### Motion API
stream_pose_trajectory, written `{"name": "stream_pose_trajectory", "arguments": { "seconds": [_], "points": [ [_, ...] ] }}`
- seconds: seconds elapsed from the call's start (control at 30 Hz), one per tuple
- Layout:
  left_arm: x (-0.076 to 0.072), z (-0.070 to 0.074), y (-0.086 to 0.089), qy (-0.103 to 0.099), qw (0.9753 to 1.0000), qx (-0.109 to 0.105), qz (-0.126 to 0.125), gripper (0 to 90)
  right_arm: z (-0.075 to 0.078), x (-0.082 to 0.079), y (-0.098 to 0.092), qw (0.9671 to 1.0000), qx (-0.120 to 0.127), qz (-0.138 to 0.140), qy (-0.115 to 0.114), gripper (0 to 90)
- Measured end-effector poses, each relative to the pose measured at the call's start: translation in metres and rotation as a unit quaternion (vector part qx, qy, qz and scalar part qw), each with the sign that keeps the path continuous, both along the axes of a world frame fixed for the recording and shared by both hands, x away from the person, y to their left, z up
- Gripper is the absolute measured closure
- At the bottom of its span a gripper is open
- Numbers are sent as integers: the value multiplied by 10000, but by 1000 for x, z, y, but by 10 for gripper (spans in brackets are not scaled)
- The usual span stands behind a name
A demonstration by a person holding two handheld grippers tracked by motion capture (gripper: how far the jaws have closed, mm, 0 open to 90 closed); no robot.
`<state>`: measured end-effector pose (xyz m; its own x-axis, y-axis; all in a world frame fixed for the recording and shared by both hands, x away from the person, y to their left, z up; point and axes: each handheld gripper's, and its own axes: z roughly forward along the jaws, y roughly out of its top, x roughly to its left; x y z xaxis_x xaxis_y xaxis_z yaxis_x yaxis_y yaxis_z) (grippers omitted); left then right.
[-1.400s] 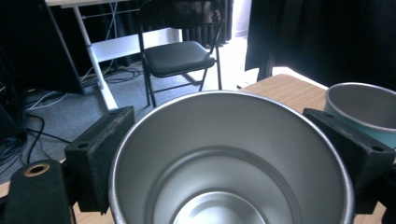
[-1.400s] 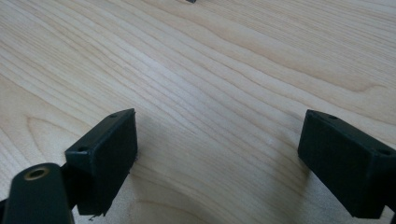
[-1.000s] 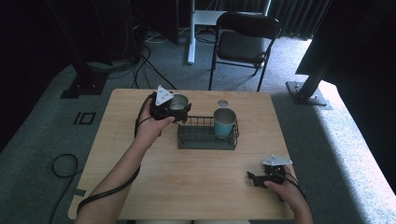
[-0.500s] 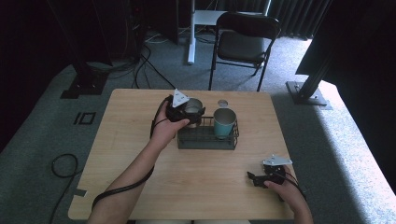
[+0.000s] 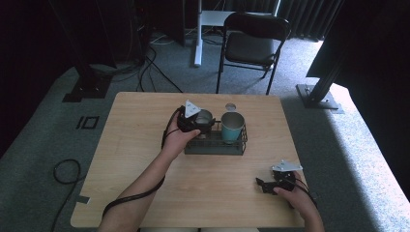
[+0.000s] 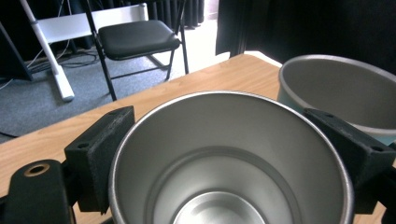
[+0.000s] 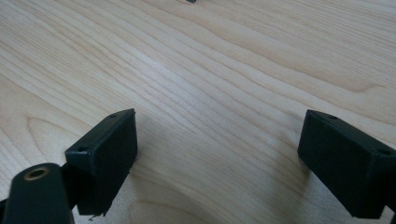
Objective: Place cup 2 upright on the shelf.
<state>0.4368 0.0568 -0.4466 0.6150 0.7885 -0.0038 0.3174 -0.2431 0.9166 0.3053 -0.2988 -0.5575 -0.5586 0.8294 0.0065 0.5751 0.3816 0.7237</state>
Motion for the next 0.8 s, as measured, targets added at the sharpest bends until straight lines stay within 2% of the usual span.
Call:
{"name": "stream_pose_trajectory", "arguments": {
  "seconds": [0.1,0.5,0.8],
  "points": [
    [1,-8,-2,73,10000,15,42,139,0,0,0,10000,0,0,0,115],
    [0,-29,-11,108,9999,97,52,139,0,0,0,10000,1,0,1,115],
    [-4,-36,-14,-87,9995,295,20,138,0,0,0,10000,0,0,0,115]
  ]
}}
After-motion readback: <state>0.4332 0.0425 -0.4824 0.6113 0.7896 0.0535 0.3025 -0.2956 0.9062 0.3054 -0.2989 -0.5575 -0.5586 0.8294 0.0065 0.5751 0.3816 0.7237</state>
